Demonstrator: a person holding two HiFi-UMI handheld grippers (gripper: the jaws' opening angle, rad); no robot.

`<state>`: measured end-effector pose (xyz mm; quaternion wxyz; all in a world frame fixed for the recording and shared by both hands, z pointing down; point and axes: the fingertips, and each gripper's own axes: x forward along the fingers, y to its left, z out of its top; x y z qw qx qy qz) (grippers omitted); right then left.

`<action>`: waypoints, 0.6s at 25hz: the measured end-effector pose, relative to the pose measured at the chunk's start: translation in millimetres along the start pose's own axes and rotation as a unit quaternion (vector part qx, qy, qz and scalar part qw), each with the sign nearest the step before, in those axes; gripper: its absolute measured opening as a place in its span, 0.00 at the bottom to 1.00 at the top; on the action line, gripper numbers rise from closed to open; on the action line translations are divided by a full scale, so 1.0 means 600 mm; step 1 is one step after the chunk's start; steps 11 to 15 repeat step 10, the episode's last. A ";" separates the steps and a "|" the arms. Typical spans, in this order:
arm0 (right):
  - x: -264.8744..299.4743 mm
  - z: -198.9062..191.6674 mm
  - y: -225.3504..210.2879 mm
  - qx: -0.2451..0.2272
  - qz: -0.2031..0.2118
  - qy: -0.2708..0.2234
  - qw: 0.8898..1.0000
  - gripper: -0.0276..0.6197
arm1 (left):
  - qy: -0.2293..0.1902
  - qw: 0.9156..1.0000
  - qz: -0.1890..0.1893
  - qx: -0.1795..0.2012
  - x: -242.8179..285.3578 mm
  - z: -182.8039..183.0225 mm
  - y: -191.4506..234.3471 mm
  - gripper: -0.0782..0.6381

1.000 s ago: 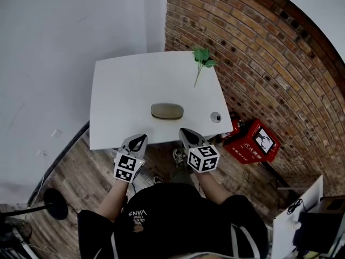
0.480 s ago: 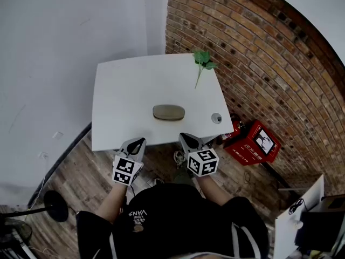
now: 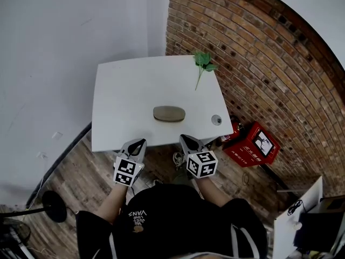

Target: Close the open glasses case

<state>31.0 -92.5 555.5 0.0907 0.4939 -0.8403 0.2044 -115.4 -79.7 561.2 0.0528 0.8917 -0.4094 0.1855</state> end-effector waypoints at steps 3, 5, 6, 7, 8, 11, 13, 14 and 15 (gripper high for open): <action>0.001 0.002 -0.002 0.000 -0.005 -0.002 1.000 0.04 | -0.003 1.000 -0.002 0.002 0.002 0.003 0.001 0.12; 0.002 0.002 -0.003 0.000 -0.006 -0.002 1.000 0.04 | -0.004 1.000 -0.003 0.004 0.003 0.003 0.000 0.12; 0.003 0.002 -0.004 0.001 -0.007 -0.001 1.000 0.04 | -0.003 1.000 -0.004 0.004 0.004 0.003 0.000 0.12; 0.003 0.002 -0.004 0.001 -0.008 -0.001 1.000 0.04 | -0.003 1.000 -0.005 0.004 0.005 0.003 -0.001 0.12; 0.004 0.002 -0.004 0.001 -0.008 -0.001 1.000 0.04 | -0.003 1.000 -0.006 0.004 0.006 0.003 -0.001 0.12; 0.006 0.003 -0.005 0.001 -0.008 -0.001 1.000 0.04 | -0.004 1.000 -0.007 0.003 0.008 0.003 -0.001 0.12; 0.006 0.003 -0.005 0.001 -0.008 -0.001 1.000 0.04 | -0.004 1.000 -0.007 0.003 0.008 0.003 -0.001 0.12; 0.006 0.003 -0.005 0.001 -0.008 -0.001 1.000 0.04 | -0.004 1.000 -0.007 0.003 0.008 0.003 -0.001 0.12; 0.006 0.003 -0.005 0.001 -0.008 -0.001 1.000 0.04 | -0.004 1.000 -0.007 0.003 0.008 0.003 -0.001 0.12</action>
